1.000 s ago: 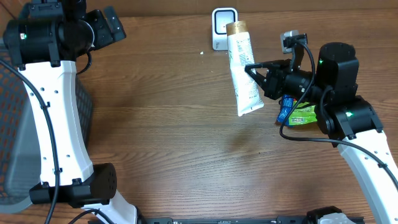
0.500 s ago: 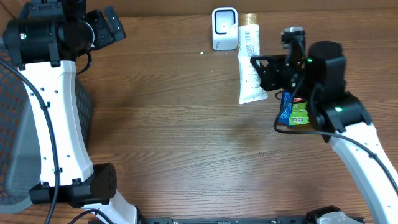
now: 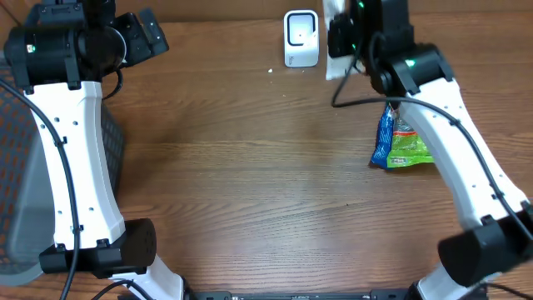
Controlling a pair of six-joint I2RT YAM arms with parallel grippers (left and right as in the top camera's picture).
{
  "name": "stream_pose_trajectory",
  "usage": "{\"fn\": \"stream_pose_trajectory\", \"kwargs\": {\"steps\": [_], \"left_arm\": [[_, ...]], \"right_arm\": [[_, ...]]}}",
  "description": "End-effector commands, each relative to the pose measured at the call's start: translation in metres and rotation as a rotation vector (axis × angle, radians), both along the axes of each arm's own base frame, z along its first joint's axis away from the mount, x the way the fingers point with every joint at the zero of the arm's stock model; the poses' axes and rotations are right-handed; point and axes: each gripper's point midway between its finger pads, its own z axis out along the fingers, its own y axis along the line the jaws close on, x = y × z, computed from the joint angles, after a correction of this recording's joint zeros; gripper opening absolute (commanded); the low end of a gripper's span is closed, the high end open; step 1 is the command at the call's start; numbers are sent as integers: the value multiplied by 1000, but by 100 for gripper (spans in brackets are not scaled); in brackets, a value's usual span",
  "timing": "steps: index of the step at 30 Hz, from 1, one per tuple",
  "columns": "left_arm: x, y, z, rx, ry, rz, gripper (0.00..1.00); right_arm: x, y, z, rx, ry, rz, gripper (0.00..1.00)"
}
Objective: Scan the item barcode
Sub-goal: 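Hold the white tube's barcode in front of the white scanner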
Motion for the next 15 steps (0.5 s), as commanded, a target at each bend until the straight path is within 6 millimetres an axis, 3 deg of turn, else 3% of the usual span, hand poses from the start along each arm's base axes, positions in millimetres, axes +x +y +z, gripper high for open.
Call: {"fn": "stream_pose_trajectory", "kwargs": {"steps": [1,15], "left_arm": [[0,-5,8,-2,-23,-8,100],[0,-5,8,-2,-23,-8,100]], "right_arm": [[19,-15,3,-244,-81,-134,4],[72,3,-53,-692,-196,-243,4]]}}
